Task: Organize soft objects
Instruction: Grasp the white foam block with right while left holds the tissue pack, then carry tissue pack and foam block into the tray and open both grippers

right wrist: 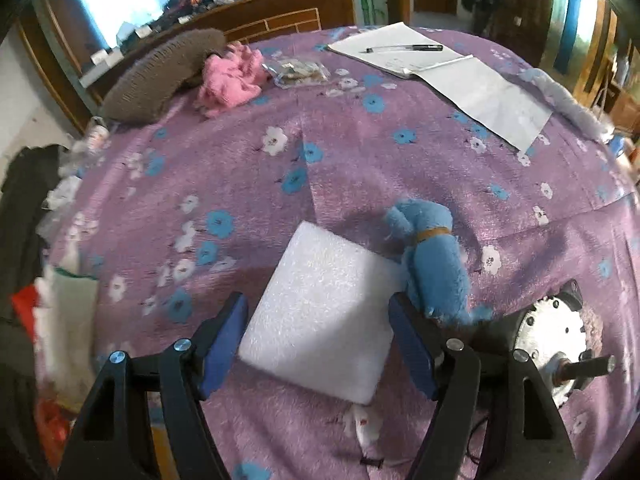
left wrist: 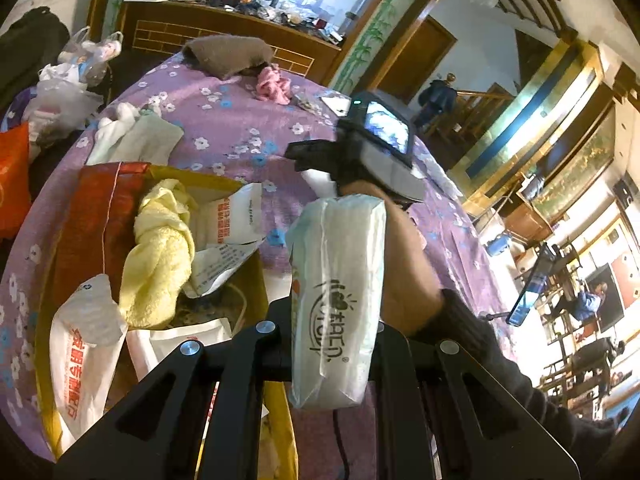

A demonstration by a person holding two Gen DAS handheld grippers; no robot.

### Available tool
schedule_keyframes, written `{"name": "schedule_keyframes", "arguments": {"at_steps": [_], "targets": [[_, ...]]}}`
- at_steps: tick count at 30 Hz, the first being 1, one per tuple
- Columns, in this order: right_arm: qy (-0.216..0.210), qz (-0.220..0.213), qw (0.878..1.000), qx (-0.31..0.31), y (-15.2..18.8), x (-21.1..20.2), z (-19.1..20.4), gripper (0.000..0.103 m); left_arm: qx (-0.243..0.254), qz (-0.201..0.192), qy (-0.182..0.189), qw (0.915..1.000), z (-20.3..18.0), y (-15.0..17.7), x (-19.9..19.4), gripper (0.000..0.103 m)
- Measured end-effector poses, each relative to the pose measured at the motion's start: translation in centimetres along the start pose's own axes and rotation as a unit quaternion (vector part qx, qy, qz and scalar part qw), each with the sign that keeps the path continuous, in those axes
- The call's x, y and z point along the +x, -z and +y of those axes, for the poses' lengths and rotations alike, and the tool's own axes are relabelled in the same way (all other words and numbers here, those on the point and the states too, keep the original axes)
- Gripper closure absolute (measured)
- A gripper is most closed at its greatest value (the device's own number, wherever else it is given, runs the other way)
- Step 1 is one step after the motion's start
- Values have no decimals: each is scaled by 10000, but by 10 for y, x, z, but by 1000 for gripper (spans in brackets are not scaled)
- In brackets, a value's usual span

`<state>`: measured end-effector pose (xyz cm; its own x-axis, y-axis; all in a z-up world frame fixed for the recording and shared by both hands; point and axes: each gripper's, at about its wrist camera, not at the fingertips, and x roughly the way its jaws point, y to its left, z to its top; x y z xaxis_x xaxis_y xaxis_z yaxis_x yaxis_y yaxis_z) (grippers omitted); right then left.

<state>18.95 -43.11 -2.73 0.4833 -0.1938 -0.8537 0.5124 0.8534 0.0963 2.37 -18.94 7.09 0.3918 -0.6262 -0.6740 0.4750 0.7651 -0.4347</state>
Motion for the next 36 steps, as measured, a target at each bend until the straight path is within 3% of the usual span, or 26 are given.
{"name": "schedule_keyframes", "arguments": {"at_steps": [6, 15, 21, 22, 27, 30, 36], "targets": [[394, -238, 9979, -448, 5, 6, 10, 29, -2, -55, 8, 10000, 4, 2, -7, 92], [108, -470, 9962, -727, 10, -7, -1, 56, 16, -43, -79, 10000, 1, 4, -7, 92], [-233, -716, 9942, -768, 18, -30, -17, 82, 63, -42, -210, 9998, -8, 7, -7, 91], [-323, -746, 9940, -738, 19, -34, -21, 92, 59, -50, -247, 9997, -9, 8, -7, 91], [-765, -994, 9894, -735, 35, -62, -39, 91, -4, -8, -377, 9993, -9, 12, -6, 92], [-1360, -951, 9843, -602, 47, -77, -52, 91, -80, 29, -410, 9991, -7, 16, -6, 91], [-2993, -666, 9498, -625, 81, -100, -66, 92, -291, 71, -361, 9989, 2, 22, -15, 91]]}}
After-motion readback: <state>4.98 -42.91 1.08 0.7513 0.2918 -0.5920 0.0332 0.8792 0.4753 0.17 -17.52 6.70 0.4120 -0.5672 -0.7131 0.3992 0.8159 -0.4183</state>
